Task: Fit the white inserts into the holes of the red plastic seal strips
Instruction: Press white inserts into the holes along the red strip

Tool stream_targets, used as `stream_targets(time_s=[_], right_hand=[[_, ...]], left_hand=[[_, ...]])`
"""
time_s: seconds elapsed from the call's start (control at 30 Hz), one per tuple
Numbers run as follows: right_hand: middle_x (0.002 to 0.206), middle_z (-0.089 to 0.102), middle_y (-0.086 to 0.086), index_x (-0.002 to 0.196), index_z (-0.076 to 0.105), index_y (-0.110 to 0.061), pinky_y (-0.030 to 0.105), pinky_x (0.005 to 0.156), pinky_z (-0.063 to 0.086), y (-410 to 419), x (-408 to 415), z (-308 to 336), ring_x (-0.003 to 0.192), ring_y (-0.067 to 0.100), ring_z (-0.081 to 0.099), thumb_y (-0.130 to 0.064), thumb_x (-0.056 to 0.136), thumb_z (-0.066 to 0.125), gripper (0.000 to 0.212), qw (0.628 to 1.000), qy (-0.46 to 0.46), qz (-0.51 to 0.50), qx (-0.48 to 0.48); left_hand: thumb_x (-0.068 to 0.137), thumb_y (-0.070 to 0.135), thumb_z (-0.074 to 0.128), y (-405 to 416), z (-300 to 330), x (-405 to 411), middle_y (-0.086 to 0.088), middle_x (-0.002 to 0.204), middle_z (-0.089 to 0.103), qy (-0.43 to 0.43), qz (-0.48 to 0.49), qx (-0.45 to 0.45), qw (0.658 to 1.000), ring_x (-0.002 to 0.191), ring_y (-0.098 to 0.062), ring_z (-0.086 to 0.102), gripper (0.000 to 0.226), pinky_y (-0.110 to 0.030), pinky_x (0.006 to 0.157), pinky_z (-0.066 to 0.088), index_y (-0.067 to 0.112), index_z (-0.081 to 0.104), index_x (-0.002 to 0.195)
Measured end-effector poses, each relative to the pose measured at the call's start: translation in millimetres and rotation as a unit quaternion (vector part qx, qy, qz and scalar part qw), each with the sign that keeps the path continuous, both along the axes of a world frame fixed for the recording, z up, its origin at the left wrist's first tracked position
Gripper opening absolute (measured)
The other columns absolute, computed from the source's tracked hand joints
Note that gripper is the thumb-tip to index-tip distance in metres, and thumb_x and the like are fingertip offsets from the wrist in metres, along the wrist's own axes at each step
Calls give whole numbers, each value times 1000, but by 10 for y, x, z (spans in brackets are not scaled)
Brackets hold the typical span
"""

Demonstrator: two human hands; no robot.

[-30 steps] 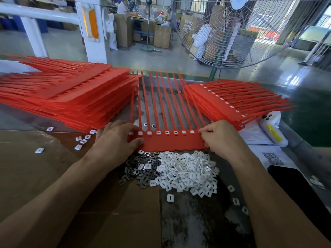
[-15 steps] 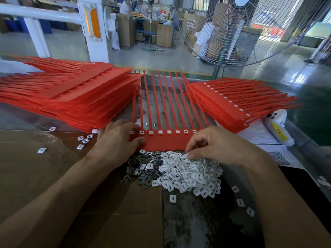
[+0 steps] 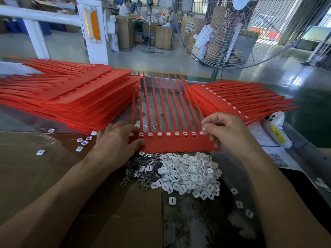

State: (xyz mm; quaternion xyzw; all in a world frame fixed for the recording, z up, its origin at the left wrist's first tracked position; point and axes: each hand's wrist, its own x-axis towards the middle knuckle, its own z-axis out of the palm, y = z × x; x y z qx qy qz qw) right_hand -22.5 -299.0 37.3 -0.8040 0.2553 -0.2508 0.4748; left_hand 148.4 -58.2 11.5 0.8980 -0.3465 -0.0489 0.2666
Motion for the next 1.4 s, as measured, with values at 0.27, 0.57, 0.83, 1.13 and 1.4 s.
stream_targets(time_s=[0.27,0.57,0.83,1.13,1.4], right_hand=[[66,71,1,93,75,-9,24,56,59,-235,-16,-119,58,10,66,3,93,70,14,992,-42,-92,77],[62,72,3,86,73,-9,22,37,44,-234,19,-199,42,7,55,-12,95,70,10,988,38,-150,9],[62,72,-5,77,74,-20,27,58,45,-234,91,-205,43,1,54,-25,96,67,21,978,113,-155,-76],[60,71,-4,72,73,-21,27,51,46,-248,129,-235,44,7,59,-25,92,71,20,975,121,-165,-83],[59,70,-1,77,72,-16,23,42,41,-216,120,-205,38,7,57,-22,94,69,19,975,120,-176,-68]], left_hand=[[92,52,64,1,6,5,9,146,48,0,0,-2,1000,138,-18,36,45,-52,118,26,36,59,134],[92,50,65,14,13,-4,8,144,50,-1,-2,-10,1000,137,-19,38,43,-53,118,27,36,60,133],[92,50,65,21,23,-6,8,144,50,5,1,-13,1000,137,-19,38,43,-53,118,28,36,60,133],[92,50,65,17,18,0,9,145,49,1,-1,-11,1000,138,-18,37,44,-52,118,26,35,59,134],[92,50,65,18,24,-2,9,145,49,2,-1,-14,1000,138,-18,37,43,-52,119,25,36,60,133]])
